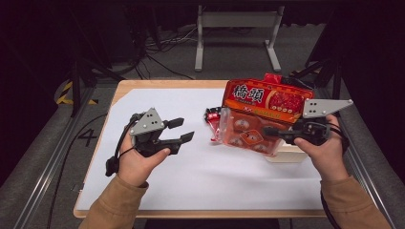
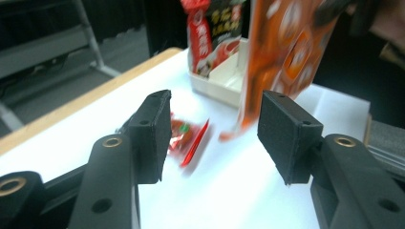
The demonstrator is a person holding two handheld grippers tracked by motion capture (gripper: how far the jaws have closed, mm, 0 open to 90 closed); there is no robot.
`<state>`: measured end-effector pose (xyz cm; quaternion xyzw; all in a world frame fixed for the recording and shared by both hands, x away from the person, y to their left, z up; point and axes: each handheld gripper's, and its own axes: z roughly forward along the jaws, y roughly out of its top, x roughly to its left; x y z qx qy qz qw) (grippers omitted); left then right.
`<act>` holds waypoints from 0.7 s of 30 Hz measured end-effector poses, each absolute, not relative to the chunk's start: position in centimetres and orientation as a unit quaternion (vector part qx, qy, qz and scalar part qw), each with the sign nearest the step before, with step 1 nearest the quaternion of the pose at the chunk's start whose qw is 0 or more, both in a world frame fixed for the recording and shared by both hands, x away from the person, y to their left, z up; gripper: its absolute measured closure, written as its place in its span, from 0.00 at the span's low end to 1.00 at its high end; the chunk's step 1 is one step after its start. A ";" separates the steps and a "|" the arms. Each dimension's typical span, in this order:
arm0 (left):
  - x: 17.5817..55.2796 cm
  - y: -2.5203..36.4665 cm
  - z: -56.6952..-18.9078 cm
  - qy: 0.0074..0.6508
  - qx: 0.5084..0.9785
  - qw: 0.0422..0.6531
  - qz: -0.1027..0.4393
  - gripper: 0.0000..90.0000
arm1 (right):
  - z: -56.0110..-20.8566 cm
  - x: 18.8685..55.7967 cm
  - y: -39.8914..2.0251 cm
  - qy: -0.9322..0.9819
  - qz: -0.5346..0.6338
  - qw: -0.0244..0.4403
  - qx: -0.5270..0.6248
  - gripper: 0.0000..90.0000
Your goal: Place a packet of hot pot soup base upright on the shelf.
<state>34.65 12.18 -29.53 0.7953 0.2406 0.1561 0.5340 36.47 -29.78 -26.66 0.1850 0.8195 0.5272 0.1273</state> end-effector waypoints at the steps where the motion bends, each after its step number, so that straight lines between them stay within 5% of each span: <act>1: 34.7 12.4 -29.9 0.241 0.797 0.531 0.158 0.50 | -26.5 36.5 -29.9 0.818 0.527 0.131 0.189 0.78; 21: 35.8 14.3 -34.2 0.274 0.802 0.508 0.154 0.45 | -25.2 38.2 -33.0 0.799 0.524 0.163 0.245 0.78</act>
